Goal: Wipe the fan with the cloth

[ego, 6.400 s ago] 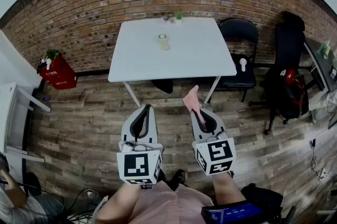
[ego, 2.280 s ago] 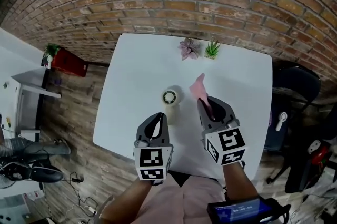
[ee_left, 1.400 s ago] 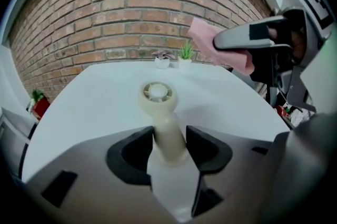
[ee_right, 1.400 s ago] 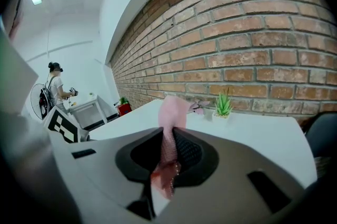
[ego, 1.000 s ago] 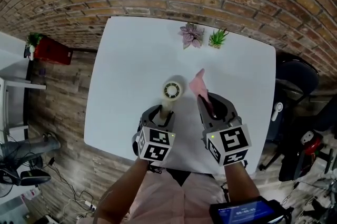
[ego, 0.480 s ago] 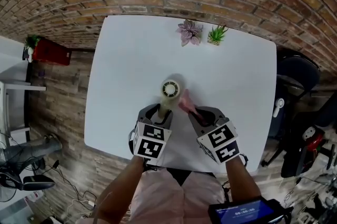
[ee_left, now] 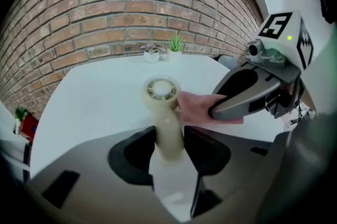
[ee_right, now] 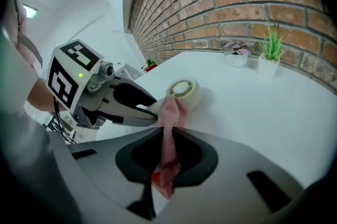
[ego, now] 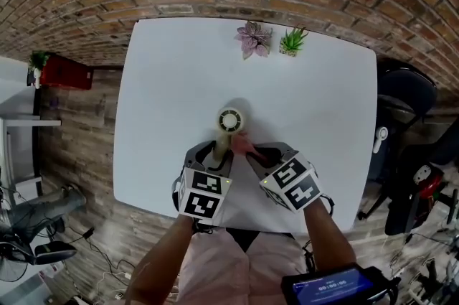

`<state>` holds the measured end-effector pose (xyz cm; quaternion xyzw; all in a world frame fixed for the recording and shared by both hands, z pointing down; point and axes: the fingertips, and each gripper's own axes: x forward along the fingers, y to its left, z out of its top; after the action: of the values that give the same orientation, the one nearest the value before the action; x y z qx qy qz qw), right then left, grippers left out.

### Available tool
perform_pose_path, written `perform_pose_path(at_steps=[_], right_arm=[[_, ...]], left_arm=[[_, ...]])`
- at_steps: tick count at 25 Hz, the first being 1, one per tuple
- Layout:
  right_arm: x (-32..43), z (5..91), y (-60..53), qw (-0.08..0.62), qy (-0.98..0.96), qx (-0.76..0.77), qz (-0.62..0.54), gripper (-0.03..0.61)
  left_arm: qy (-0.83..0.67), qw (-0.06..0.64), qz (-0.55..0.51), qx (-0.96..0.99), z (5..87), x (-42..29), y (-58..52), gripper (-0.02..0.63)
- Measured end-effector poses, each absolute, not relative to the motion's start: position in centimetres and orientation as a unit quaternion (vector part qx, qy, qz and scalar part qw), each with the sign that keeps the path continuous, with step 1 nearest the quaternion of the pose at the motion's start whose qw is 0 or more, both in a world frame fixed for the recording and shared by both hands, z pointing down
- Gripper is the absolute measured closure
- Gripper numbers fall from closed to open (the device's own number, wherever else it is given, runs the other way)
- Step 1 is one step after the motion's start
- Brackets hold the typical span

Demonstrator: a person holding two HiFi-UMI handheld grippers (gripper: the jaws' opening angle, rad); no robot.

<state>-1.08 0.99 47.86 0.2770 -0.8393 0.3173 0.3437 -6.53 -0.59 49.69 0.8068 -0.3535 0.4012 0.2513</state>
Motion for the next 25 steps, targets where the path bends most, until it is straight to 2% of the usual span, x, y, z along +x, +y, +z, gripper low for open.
perform_pose_path(at_steps=[12,25], right_arm=[[-3.5,50.0,-0.9,0.338,-0.831,0.266,0.353,0.540],[-2.8,50.2,-1.5,0.340,-0.812,0.283,0.381,0.541]], left_arm=[[-0.327,0.233,0.421,0.813,49.5,-6.3,-0.5,0.430],[-0.303,0.235,0.426,0.820,49.6,-6.3,-0.6,0.430]])
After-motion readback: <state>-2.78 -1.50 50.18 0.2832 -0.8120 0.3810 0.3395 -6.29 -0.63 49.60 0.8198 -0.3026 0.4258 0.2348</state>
